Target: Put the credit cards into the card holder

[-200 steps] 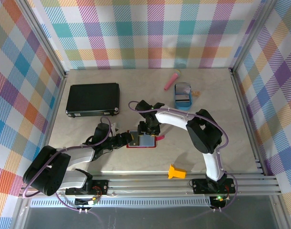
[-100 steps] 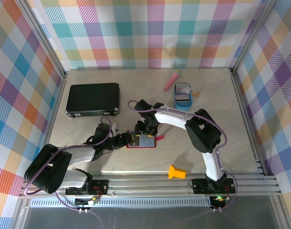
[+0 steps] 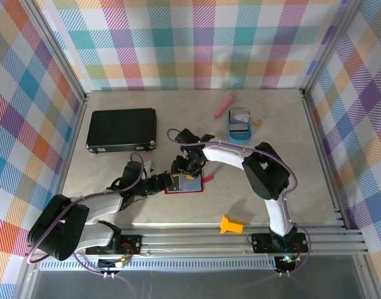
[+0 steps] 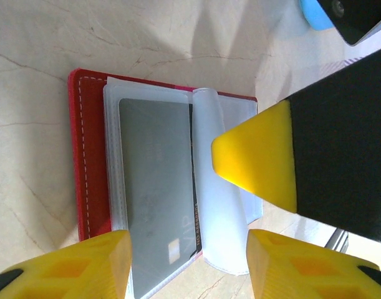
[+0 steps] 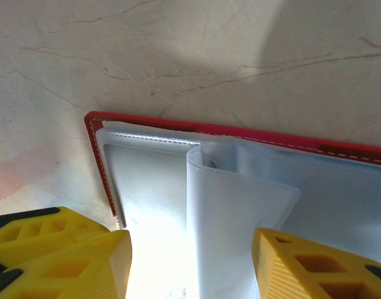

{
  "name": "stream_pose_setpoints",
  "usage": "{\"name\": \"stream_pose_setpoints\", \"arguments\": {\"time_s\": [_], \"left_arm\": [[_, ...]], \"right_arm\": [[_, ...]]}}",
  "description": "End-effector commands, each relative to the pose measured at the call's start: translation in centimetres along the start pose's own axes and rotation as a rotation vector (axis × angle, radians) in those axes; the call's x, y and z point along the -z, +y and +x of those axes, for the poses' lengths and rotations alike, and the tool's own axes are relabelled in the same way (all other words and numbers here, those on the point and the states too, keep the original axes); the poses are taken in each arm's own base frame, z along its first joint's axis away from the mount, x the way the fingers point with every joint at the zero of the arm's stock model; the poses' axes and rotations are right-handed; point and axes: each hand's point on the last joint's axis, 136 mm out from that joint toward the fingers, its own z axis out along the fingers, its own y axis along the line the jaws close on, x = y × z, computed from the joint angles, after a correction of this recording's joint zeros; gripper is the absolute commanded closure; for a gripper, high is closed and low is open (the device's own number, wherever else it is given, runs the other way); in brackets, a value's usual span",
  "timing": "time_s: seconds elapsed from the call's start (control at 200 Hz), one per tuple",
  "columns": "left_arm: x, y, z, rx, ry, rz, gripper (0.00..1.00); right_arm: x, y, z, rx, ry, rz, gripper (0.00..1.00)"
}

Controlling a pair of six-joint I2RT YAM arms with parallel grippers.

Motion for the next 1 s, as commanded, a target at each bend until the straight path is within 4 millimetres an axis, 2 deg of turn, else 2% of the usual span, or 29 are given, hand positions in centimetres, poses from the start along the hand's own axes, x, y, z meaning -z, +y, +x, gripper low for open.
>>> {"name": "stream_pose_setpoints", "arguments": {"time_s": [0.0,0.21,0.425,0.6,0.76,0.995], "left_arm": [[0.5,0.4,-0.2,-0.009,-0.006,-0.021,0.49],[1.3,0.6,-0.3,-0.026,-0.005,-0.05,0.51],[2.6,0.0,0.1,-0.047,0.001,-0.052,0.78],[2.5,-1.3,0.7,-0.038,0.02,0.001,0.92],[1.3,-2.5,1.5,-0.068,0.044,0.028,0.97],[-0.3,-3.4,1.2,-0.106,0.045,0.045,0.99]], "right_arm": [[1.0,1.7,0.5,-0.01,0.003,-0.07,0.47],[1.1,2.5,0.7,-0.01,0.008,-0.094,0.48],[0.8,3.0,0.6,-0.012,0.015,-0.105,0.48],[0.4,3.1,0.6,-0.016,0.02,-0.103,0.48],[0.3,3.0,0.6,-0.017,0.022,-0.103,0.48],[0.3,2.8,0.8,-0.018,0.025,-0.104,0.48]]}}
